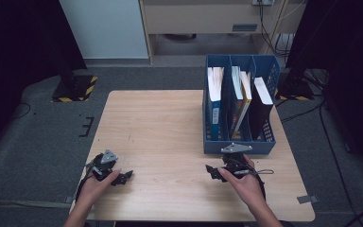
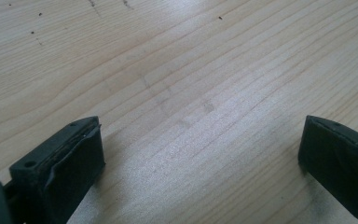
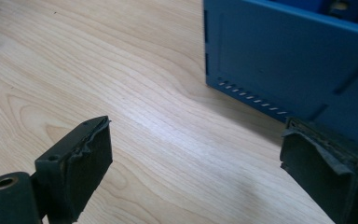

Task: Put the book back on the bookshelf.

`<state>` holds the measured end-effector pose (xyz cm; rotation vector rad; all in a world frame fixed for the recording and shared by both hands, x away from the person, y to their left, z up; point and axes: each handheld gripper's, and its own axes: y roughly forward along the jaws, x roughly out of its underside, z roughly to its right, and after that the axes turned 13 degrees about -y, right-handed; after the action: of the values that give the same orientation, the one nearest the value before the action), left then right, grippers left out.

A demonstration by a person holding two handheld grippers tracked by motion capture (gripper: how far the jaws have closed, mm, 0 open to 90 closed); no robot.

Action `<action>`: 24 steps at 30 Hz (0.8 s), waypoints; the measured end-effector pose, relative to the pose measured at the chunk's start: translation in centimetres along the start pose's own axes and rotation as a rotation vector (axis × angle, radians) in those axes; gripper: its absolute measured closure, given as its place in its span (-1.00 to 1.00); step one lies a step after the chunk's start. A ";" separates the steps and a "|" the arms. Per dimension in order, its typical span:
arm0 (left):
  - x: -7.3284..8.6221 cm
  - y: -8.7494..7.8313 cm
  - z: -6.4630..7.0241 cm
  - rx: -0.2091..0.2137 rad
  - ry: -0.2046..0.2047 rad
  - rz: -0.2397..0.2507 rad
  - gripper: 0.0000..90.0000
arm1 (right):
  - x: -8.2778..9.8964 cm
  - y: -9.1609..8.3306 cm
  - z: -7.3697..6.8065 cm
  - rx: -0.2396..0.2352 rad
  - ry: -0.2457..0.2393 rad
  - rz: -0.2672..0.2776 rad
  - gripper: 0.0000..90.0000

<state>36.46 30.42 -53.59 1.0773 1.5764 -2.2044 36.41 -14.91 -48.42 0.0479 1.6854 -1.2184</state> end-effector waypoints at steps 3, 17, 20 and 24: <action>0.0 0.0 0.0 0.000 0.000 0.000 -1.00 | -0.2 0.5 -0.6 -0.010 -0.013 -0.004 -0.80; 0.0 0.0 0.0 0.000 0.000 -0.001 -1.00 | -1.1 3.2 -3.4 -0.071 -0.073 -0.038 -0.80; 0.0 0.0 0.0 0.001 0.001 -0.001 -1.00 | -1.2 3.7 -3.8 -0.080 -0.086 -0.042 -0.80; 0.0 0.0 0.0 0.002 0.002 -0.002 -1.00 | -1.6 4.7 -4.5 -0.091 -0.095 -0.049 -0.79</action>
<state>36.48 30.41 -53.58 1.0796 1.5777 -2.2072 36.61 -8.57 -50.60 -0.1063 1.6651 -1.1609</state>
